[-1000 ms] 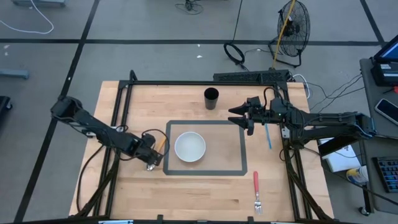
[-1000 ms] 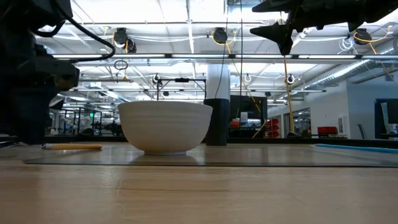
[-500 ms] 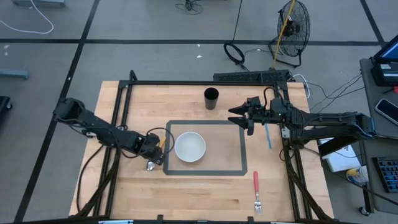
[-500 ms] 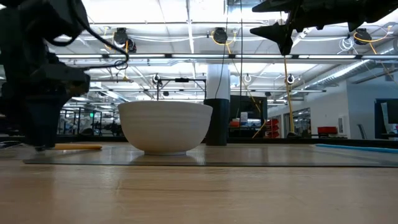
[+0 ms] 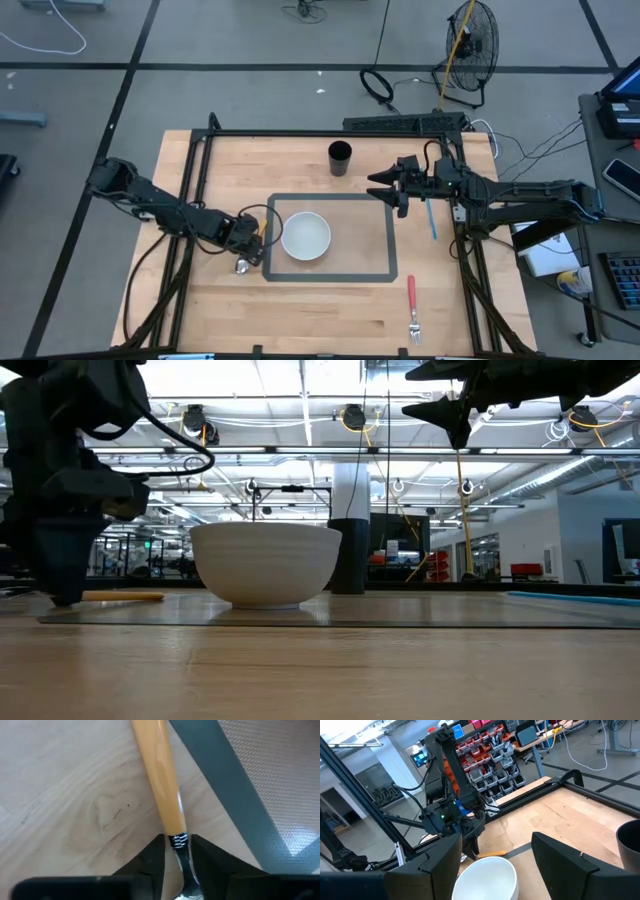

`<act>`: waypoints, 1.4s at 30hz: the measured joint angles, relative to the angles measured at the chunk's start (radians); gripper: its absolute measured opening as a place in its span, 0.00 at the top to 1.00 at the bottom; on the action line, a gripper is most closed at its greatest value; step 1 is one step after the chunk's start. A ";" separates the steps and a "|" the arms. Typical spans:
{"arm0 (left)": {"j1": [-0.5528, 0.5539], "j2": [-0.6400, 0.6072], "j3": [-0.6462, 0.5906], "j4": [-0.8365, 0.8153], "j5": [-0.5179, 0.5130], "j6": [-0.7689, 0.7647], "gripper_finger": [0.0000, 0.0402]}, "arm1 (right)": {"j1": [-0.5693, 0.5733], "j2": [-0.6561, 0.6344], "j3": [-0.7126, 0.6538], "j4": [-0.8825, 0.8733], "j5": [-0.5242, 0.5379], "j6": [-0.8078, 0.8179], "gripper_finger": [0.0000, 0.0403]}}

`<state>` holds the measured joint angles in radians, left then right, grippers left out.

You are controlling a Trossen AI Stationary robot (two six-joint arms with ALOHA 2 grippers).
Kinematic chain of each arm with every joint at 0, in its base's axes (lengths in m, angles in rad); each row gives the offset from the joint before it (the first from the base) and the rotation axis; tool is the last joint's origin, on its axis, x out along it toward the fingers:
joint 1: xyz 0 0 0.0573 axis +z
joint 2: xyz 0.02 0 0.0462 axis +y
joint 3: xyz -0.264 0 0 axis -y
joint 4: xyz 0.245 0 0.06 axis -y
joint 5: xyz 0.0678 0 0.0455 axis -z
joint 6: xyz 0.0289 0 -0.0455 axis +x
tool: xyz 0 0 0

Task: Pick & Place Utensil
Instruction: Put the yellow spoon into the white bowl on the light brown mat

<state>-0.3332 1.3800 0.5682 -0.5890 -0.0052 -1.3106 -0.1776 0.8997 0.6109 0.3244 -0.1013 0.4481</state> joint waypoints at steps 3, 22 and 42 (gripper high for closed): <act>0.000 0.000 0.000 -0.007 0.003 0.001 0.90 | 0.000 0.000 0.000 0.000 0.000 -0.007 0.41; -0.002 -0.001 -0.002 -0.011 -0.018 -0.017 0.93 | 0.000 0.000 0.000 0.000 0.000 -0.007 0.41; -0.002 -0.054 -0.006 -0.032 -0.090 -0.038 0.93 | -0.001 0.000 0.000 -0.002 0.000 0.003 0.41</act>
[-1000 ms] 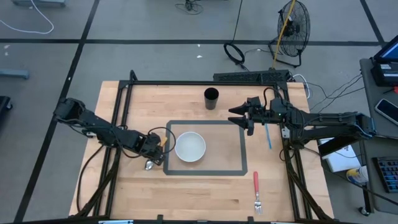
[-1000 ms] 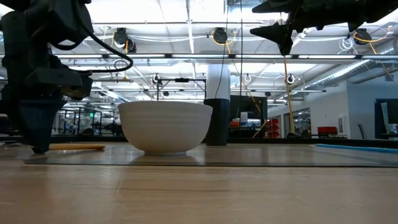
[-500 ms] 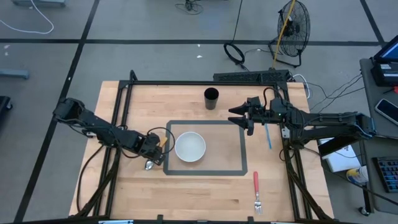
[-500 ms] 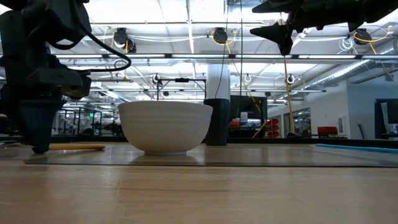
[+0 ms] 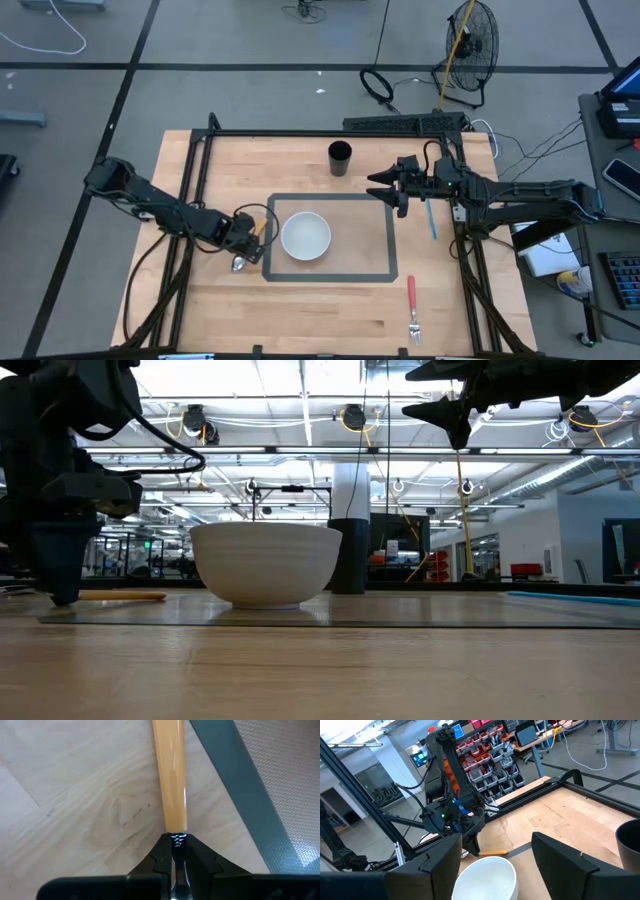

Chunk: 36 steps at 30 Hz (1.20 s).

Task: Pick & Place Utensil
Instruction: Put the yellow spoon into the white bowl on the light brown mat

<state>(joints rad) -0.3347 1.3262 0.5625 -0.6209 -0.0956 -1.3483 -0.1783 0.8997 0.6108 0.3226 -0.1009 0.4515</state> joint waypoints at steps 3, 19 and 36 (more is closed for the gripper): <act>0.000 -0.001 0.000 0.002 -0.006 -0.002 0.93 | 0.000 0.000 0.000 -0.002 0.000 0.000 0.41; 0.001 -0.202 0.002 -0.028 -0.201 -0.041 0.93 | 0.000 0.000 0.000 0.000 0.000 0.000 0.41; 0.021 -0.380 0.003 0.336 -0.460 0.290 0.93 | 0.000 0.000 0.000 0.001 0.002 0.004 0.41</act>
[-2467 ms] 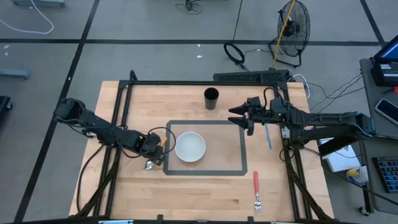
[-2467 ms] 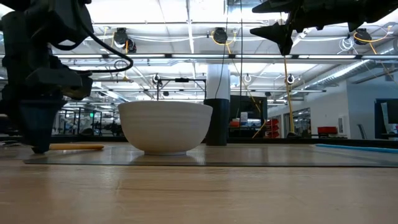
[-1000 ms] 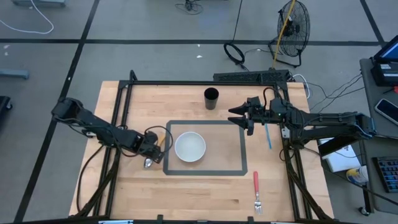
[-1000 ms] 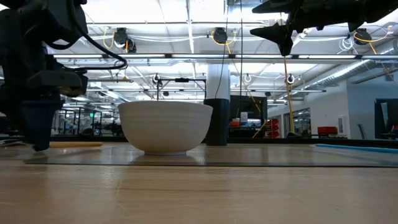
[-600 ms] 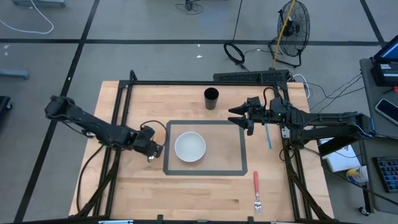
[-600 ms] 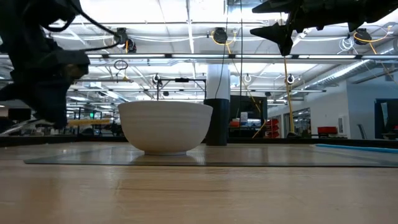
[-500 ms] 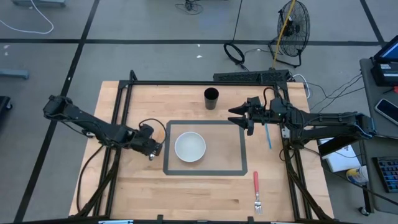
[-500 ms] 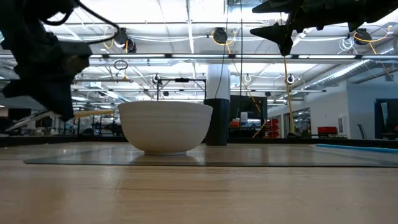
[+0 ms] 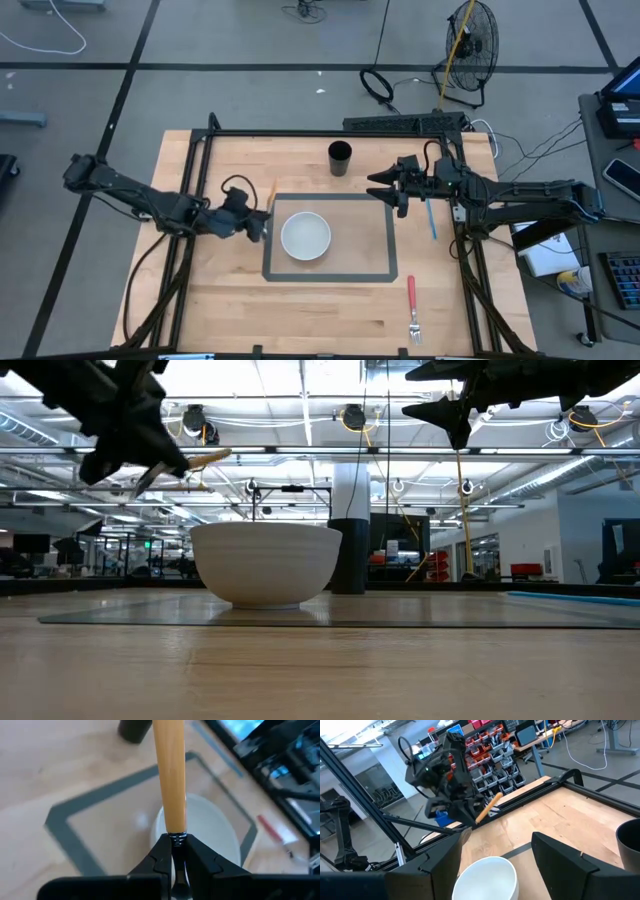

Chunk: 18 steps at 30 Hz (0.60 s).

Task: Pick & Place Utensil
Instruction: Put the yellow spoon into the white bowl on the light brown mat

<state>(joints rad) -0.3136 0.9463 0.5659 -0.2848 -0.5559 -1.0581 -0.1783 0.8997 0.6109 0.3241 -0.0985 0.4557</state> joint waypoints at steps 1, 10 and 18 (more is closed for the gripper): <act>0.007 0.000 0.000 0.032 -0.004 0.027 0.93 | 0.000 0.000 0.000 0.000 0.002 0.000 0.41; 0.111 0.033 0.001 0.274 0.029 0.215 0.93 | 0.000 0.000 0.000 0.000 0.021 -0.003 0.41; 0.181 0.154 0.001 0.493 0.152 0.278 0.93 | 0.000 0.000 0.000 0.000 0.020 0.003 0.41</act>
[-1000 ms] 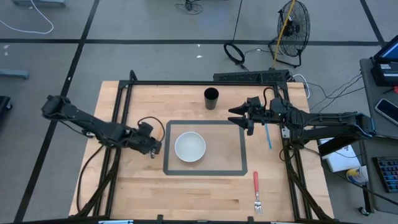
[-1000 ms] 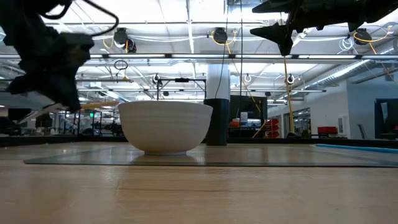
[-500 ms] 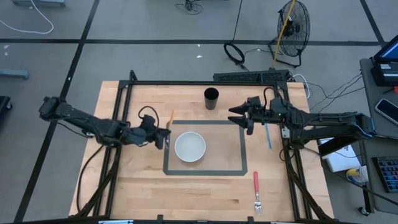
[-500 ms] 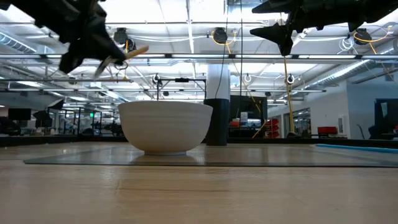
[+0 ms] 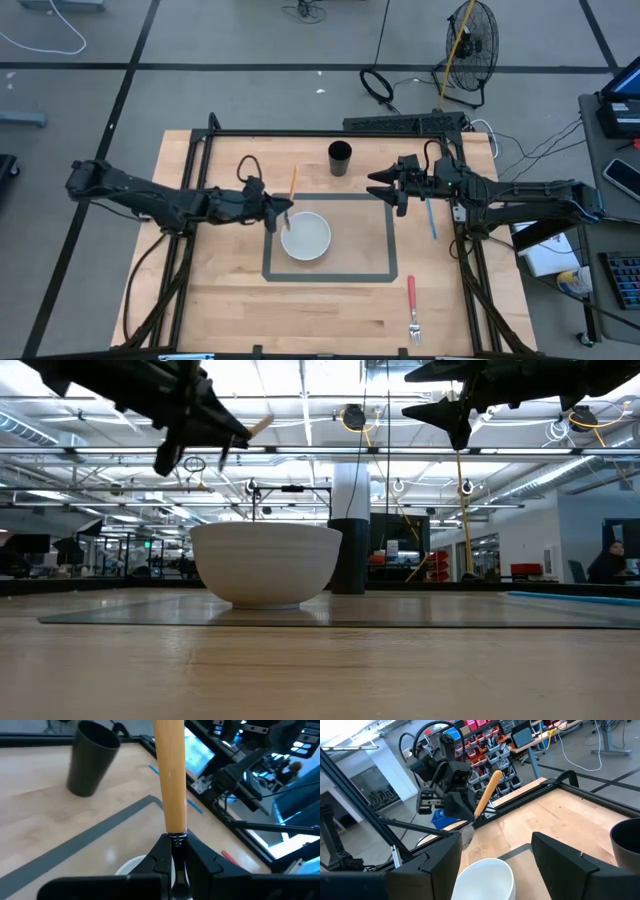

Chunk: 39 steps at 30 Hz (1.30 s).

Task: Pick & Place Utensil
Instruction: Put the yellow spoon into the white bowl on the light brown mat

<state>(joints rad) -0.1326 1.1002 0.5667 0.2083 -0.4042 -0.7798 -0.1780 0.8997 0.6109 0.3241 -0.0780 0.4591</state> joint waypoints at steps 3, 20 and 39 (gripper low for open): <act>0.014 0.063 0.000 0.083 0.042 0.001 0.93 | 0.000 0.000 0.000 0.000 0.000 0.000 0.41; 0.028 0.370 0.000 0.456 0.112 -0.014 0.93 | 0.000 0.000 0.000 0.000 -0.001 0.001 0.41; 0.002 0.418 0.000 0.435 -0.020 -0.011 0.93 | 0.000 0.000 0.000 -0.007 -0.001 0.001 0.41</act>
<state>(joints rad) -0.1305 1.5187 0.5663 0.6436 -0.4239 -0.7911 -0.1776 0.8997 0.6109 0.3173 -0.0790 0.4599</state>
